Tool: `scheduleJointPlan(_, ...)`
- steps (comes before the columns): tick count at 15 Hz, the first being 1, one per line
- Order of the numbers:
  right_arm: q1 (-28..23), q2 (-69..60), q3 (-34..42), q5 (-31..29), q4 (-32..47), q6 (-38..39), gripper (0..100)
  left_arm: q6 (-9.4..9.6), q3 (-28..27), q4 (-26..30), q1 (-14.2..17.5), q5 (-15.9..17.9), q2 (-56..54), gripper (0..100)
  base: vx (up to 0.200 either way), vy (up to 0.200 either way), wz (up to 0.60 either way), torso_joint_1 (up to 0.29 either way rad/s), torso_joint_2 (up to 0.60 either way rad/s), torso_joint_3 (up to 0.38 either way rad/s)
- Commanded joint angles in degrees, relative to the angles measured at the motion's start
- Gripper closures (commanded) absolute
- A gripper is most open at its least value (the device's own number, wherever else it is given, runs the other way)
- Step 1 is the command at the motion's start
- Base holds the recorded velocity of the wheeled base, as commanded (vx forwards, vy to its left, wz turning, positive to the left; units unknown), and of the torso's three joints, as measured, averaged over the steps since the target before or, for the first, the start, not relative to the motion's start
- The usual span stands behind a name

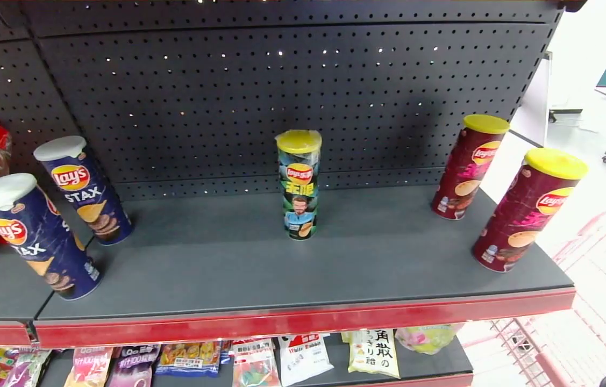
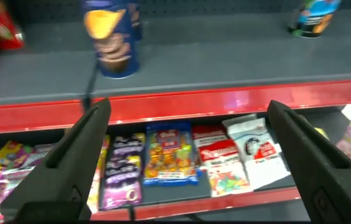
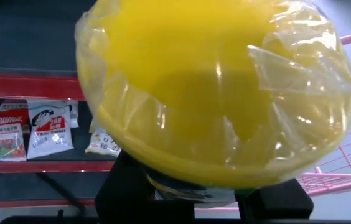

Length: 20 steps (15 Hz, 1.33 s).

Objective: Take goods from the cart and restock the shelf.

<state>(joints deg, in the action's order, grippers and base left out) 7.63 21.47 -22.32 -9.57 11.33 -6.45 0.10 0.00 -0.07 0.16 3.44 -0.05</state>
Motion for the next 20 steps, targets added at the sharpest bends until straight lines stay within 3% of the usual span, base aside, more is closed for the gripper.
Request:
scheduleJointPlan(1, 0.02, 0.07, 0.0, -0.01, 0.1, -0.06, 100, -0.01, 0.0, -0.01, 0.02, -0.01, 0.05, 0, 0.0, 0.2, 0.0, 0.007, 0.0, 0.002)
scheduleJointPlan(8, 0.63, -4.15, 3.34, 4.47, -0.16, 0.21, 100, 0.43, 0.0, -0.01, -0.07, 0.08, 2.95, 0, 0.0, 0.0, 0.0, 0.0, 0.0, 0.0)
scheduleJointPlan(12, 1.33, -5.91, 5.27, 7.55, 0.01, 0.21, 100, 5.35, -0.09, -0.37, -0.95, 4.91, 2.69, 0, 0.0, 0.0, 0.0, 0.0, 0.0, 0.0)
scheduleJointPlan(14, 1.33, -5.12, 4.74, 8.08, 0.01, 0.21, 100, 5.0, -0.09, -0.37, -0.95, 5.09, 2.69, 0, 0.0, 0.0, 0.0, 0.0, 0.0, 0.0)
scheduleJointPlan(15, 1.33, -4.24, 4.22, 8.34, 0.01, 0.21, 100, 3.59, -0.97, -1.07, -0.86, 5.44, 2.42, 0, 0.0, 0.0, 0.0, 0.0, 0.0, 0.0)
scheduleJointPlan(16, 1.33, -2.83, 3.6, 8.78, 0.01, 0.21, 100, -2.82, -7.03, -2.83, -2.0, 5.88, 6.03, 0, 0.0, 0.0, 0.0, 0.0, 0.0, 0.0)
scheduleJointPlan(17, 1.33, -1.6, 3.34, 9.39, -0.08, 0.21, 100, -13.11, -23.29, -4.15, -3.5, 4.74, 26.68, 0, 0.0, 0.0, 0.0, 0.0, 0.0, 0.0)
scheduleJointPlan(18, 1.42, -1.6, 4.22, 10.1, -0.08, 0.21, 100, -15.3, -37.09, -5.2, -4.64, 7.28, 37.4, 0, 0.0, 0.0, 0.0, 0.0, 0.0, 0.0)
scheduleJointPlan(19, 1.33, -2.13, 4.74, 11.06, -0.08, 0.21, 100, -13.81, -36.91, -5.46, -6.84, 11.59, 39.95, 0, 0.0, 0.0, 0.0, 0.0, 0.0, 0.0)
scheduleJointPlan(20, 1.33, -2.4, 5.09, 11.68, -0.08, 0.21, 100, -8.71, -34.28, -5.46, -9.65, 17.48, 41.01, 0, 0.0, 0.0, 0.0, 0.0, 0.0, 0.0)
